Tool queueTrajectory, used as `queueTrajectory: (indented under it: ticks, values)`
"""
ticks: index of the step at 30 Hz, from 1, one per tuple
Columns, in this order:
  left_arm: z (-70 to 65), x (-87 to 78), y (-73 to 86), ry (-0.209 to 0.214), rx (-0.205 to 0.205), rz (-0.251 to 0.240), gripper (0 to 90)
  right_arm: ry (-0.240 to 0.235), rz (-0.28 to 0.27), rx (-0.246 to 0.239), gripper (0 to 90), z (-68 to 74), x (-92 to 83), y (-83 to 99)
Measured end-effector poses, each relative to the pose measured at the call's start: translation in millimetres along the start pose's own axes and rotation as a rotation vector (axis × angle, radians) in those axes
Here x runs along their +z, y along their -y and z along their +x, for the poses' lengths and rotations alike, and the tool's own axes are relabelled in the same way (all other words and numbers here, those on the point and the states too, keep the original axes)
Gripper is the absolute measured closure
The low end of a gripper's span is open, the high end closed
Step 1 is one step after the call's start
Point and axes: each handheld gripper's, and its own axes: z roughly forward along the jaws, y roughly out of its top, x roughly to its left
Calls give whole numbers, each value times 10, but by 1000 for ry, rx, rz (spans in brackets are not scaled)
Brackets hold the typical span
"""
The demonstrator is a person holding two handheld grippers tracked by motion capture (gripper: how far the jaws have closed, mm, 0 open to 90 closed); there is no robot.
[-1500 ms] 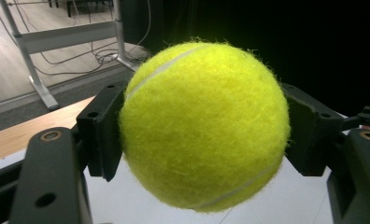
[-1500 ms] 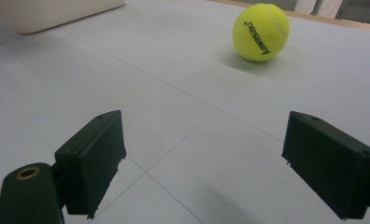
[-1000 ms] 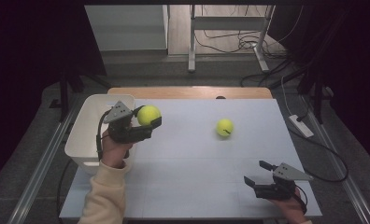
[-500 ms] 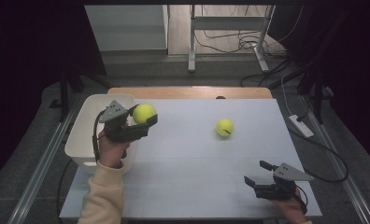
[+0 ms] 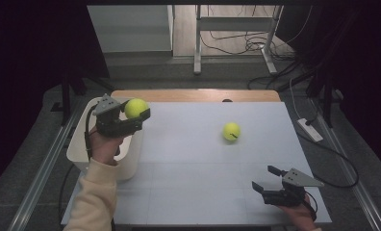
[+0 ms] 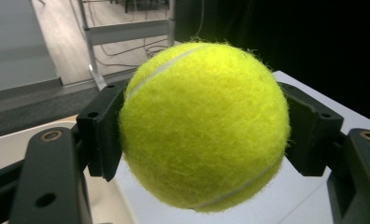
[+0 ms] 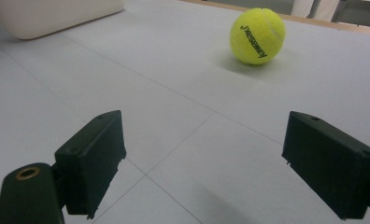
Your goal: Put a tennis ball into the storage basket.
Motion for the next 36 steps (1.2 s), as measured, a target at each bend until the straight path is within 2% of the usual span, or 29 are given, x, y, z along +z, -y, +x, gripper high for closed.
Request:
queueTrajectory:
  ticks: [4,15,36]
  values:
    - [128,-25,-19,-31,-20,9,265,0,-3,3,128,-7,2,2]
    - [347,-35,-32,-59,-64,35,265,10,0,5,128,-5,-8,5]
    - [629,89,-32,-120,-110,110,265,10,-8,7,128,-11,-12,6]
